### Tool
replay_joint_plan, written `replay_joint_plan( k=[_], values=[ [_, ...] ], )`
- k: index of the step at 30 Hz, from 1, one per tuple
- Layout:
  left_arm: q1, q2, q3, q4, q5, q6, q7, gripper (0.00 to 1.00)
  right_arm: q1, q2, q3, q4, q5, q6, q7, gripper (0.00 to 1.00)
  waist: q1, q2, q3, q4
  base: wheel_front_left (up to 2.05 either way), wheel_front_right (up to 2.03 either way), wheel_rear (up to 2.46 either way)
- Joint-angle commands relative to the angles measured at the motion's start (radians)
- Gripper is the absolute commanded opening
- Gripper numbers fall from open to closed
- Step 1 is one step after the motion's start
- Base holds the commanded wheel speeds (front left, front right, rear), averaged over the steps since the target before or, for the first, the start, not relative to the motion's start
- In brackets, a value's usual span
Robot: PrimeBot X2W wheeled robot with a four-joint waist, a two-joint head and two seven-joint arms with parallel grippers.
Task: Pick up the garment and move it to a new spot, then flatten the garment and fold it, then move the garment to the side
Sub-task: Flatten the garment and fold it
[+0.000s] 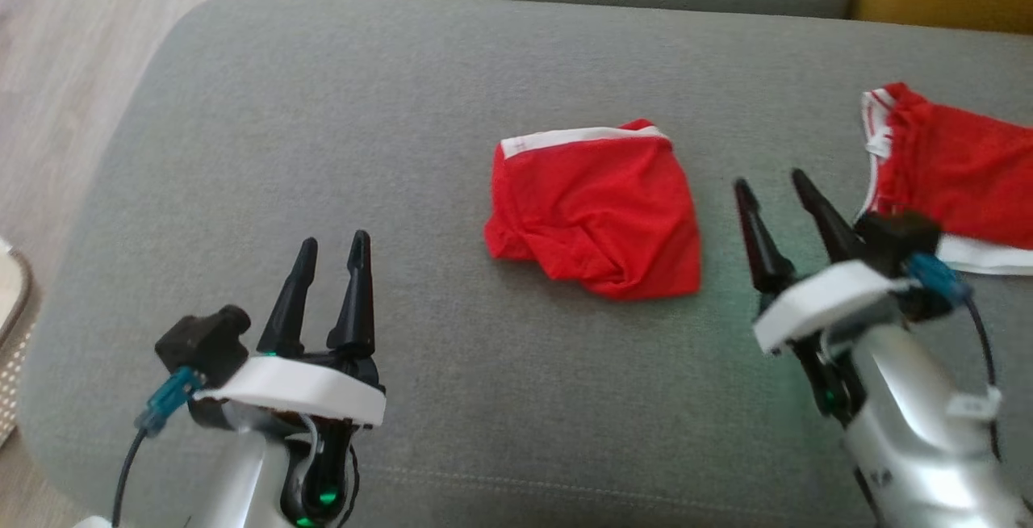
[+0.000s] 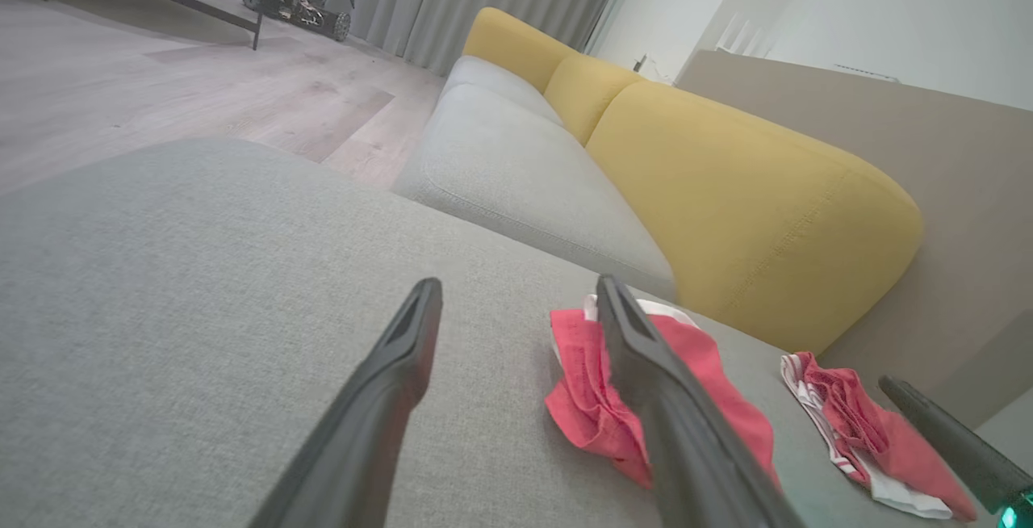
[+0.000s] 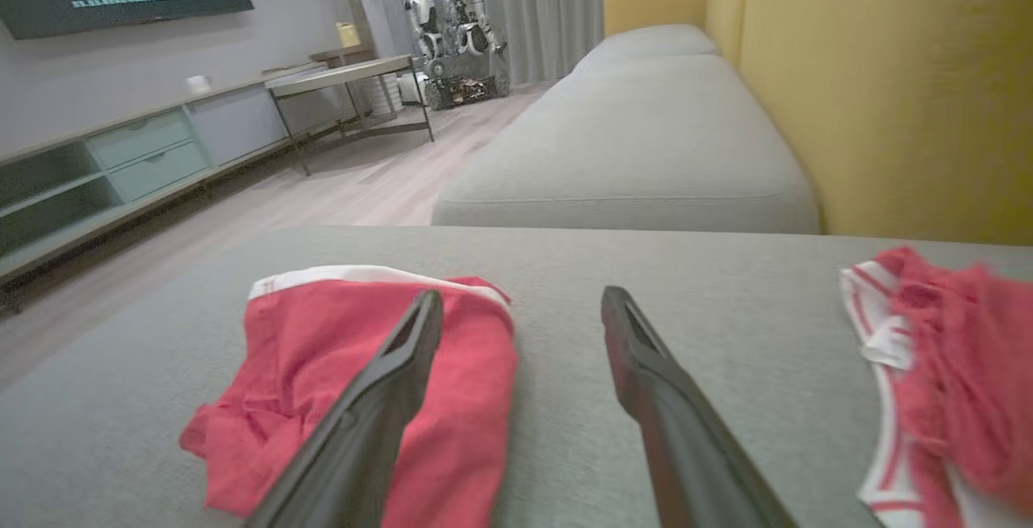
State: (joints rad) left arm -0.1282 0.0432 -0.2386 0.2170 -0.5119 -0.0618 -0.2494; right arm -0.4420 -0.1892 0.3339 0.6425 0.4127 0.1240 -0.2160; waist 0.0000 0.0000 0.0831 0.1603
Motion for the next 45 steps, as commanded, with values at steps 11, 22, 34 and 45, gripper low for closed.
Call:
replay_joint_plan(
  k=[11, 22, 34, 45],
  values=[
    [0.021, 0.007, 0.047, -0.085, 0.037, -0.012, -0.012, 1.0, 0.226, 0.087, -0.207, -0.246, -0.283, 0.007, -0.038, 1.0, 0.0, 0.0, -0.01, -0.044, 0.0, 0.0, 0.0],
    [0.028, 0.007, 0.031, -0.084, 0.032, -0.018, -0.012, 1.0, 0.253, 0.13, -0.227, -0.346, -0.335, 0.007, -0.005, 1.0, 0.0, 0.0, 0.006, -0.029, 0.0, 0.0, 0.0],
    [-0.021, 0.007, -0.015, -0.076, 0.012, -0.023, -0.012, 1.0, 0.054, 0.121, -0.156, -0.256, -0.355, 0.007, 0.031, 0.0, 0.0, 0.0, 0.103, 0.102, 0.0, 0.0, 0.0],
    [-0.073, 0.007, -0.051, -0.068, -0.023, -0.024, -0.012, 1.0, -0.168, 0.074, -0.151, 0.057, -0.376, 0.007, -0.001, 0.0, 0.0, 0.0, 0.206, 0.257, 0.0, 0.0, 0.0]
  ],
)
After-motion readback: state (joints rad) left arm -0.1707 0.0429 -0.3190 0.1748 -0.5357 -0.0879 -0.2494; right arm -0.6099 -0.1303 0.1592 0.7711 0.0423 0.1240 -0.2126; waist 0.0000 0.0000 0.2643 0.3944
